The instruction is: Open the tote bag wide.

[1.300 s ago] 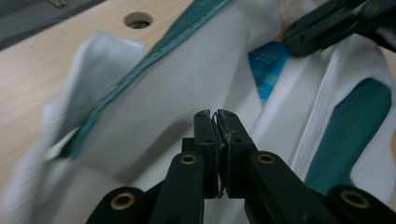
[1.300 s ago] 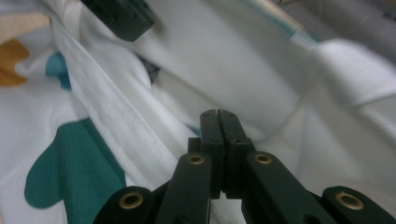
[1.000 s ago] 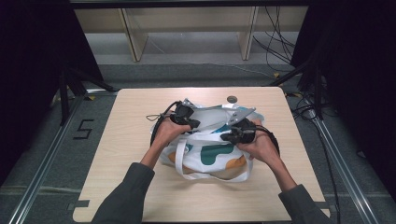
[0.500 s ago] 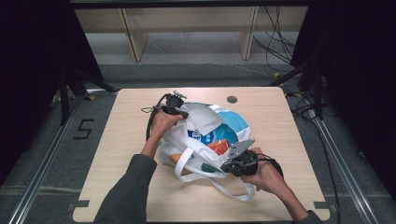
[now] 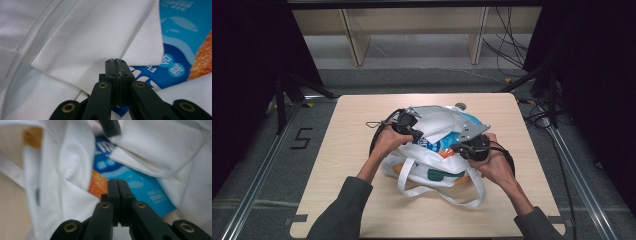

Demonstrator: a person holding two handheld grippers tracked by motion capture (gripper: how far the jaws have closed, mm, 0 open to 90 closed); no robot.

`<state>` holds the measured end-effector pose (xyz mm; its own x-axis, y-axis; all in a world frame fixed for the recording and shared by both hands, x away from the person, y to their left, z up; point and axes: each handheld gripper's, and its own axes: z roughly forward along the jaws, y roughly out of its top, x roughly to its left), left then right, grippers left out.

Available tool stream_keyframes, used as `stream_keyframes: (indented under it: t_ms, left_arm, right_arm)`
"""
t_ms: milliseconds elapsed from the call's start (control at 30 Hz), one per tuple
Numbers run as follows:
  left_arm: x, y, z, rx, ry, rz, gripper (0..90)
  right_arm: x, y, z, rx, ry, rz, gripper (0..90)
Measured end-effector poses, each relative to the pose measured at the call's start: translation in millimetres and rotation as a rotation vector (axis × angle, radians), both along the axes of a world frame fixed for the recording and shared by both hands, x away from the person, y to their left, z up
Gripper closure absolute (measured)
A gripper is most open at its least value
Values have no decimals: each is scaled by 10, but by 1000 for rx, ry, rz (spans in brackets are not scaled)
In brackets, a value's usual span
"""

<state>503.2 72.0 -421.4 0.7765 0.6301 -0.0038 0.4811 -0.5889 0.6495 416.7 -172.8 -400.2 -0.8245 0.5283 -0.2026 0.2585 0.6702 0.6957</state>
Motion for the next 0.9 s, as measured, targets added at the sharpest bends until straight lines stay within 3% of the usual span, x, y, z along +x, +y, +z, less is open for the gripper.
stream_keyframes:
  t_ms: [33, 67, 100, 133, 267, 300, 367, 400, 433, 467, 500, 533, 567, 600, 633, 667, 700, 767, 800, 833, 900]
  left_arm:
    - [0, 0, 0, 0, 0, 0, 892]
    - [17, 16, -23, 25, 16, 0, 892]
    - [53, 34, -102, 24, 27, 25, 894]
    - [53, 34, -102, 24, 27, 25, 894]
    - [119, 68, -154, 8, 35, 64, 895]
    - [155, 85, -147, 37, 21, 89, 895]
    - [178, 101, -143, 42, 29, 102, 896]
    - [228, 163, -151, 17, 29, 142, 896]
    - [228, 163, -151, 17, 29, 142, 896]
    - [249, 199, -155, -8, 39, 161, 896]
    - [264, 228, -159, -21, 47, 172, 896]
    - [271, 238, -160, -30, 64, 173, 896]
    - [246, 211, -140, -14, 37, 167, 896]
    - [246, 211, -140, -14, 37, 167, 895]
    - [189, 226, -77, -33, 27, 155, 895]
    - [155, 250, -23, -56, 20, 142, 894]
    - [155, 250, -23, -56, 20, 142, 894]
    - [47, 302, 125, -73, -17, 103, 892]
    - [-47, 356, 234, -76, -54, 87, 884]
    - [-47, 356, 234, -76, -54, 87, 882]
    - [-141, 471, 313, -70, -84, 77, 872]
  right_arm:
    - [0, 0, 0, 0, 0, 0, 900]
    - [27, 1, -19, -35, -10, -15, 900]
    - [62, -16, -73, -62, -9, -25, 900]
    - [62, -16, -73, -62, -9, -25, 900]
    - [2, -84, -100, -68, 69, 18, 900]
    - [-47, -86, -116, -77, 110, 16, 900]
    - [-97, -145, -168, -95, 152, 70, 900]
    - [-148, -180, -206, -106, 169, 59, 900]
    - [-172, -219, -252, -108, 165, 99, 900]
    - [-172, -219, -252, -108, 165, 99, 900]
    - [-251, -269, -336, -71, 210, 89, 900]
    - [-251, -269, -336, -71, 210, 89, 900]
    - [-255, -283, -352, -56, 195, 94, 900]
    - [-255, -283, -352, -56, 195, 94, 900]
    - [-264, -270, -292, -47, 191, 76, 900]
    - [-241, -286, -239, -31, 158, 84, 900]
    - [-241, -286, -239, -31, 158, 84, 900]
    - [-205, -343, -86, 42, 88, 95, 900]
    - [-145, -412, 115, 114, -5, 87, 900]
    - [-145, -412, 115, 114, -5, 87, 900]
    - [-8, -497, 368, 193, -103, 25, 900]
